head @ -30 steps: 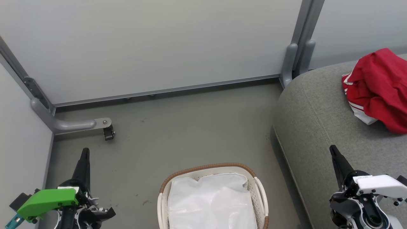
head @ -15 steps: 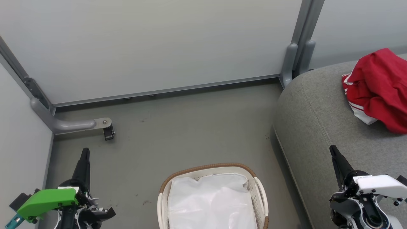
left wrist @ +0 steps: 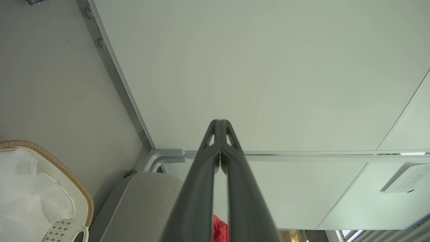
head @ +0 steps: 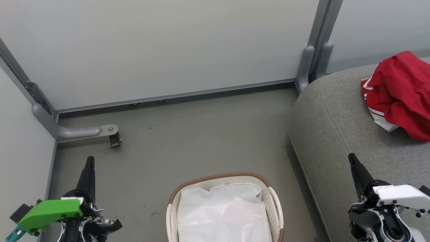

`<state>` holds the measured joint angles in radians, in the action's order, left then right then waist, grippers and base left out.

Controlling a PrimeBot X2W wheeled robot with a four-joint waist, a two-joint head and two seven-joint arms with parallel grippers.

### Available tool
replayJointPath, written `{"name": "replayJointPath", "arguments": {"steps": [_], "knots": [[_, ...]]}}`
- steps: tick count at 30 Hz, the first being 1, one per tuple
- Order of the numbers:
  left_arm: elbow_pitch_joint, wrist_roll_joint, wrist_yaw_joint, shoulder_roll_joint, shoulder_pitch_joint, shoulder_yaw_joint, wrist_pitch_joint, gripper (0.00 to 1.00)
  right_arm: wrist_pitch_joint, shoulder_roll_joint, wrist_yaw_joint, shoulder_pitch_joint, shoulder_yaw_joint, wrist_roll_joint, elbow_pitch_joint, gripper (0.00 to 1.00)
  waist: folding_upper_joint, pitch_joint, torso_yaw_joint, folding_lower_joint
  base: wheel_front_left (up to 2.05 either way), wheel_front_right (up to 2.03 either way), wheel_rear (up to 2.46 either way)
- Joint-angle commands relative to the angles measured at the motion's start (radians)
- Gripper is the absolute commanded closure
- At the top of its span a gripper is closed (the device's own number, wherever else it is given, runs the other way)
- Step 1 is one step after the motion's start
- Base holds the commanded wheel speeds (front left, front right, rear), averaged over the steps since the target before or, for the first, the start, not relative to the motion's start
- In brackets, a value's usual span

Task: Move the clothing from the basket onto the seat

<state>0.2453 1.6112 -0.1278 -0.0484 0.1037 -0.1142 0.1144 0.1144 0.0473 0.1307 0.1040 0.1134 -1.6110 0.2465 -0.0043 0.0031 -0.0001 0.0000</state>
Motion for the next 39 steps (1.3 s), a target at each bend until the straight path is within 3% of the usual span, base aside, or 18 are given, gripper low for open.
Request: {"name": "replayJointPath", "arguments": {"steps": [1,39], "knots": [[-0.002,0.003,-0.006,-0.003,0.011,-0.002,0.003,1.0,0.003,0.006,0.0,0.009,0.002,-0.004,-0.004,1.0,0.0043,0.0,0.0,0.0,0.0,0.0,0.0],[-0.002,0.003,-0.006,-0.003,0.011,-0.002,0.003,1.0,0.003,0.006,0.0,0.009,0.002,-0.004,-0.004,1.0,0.0043,0.0,0.0,0.0,0.0,0.0,0.0]]}}
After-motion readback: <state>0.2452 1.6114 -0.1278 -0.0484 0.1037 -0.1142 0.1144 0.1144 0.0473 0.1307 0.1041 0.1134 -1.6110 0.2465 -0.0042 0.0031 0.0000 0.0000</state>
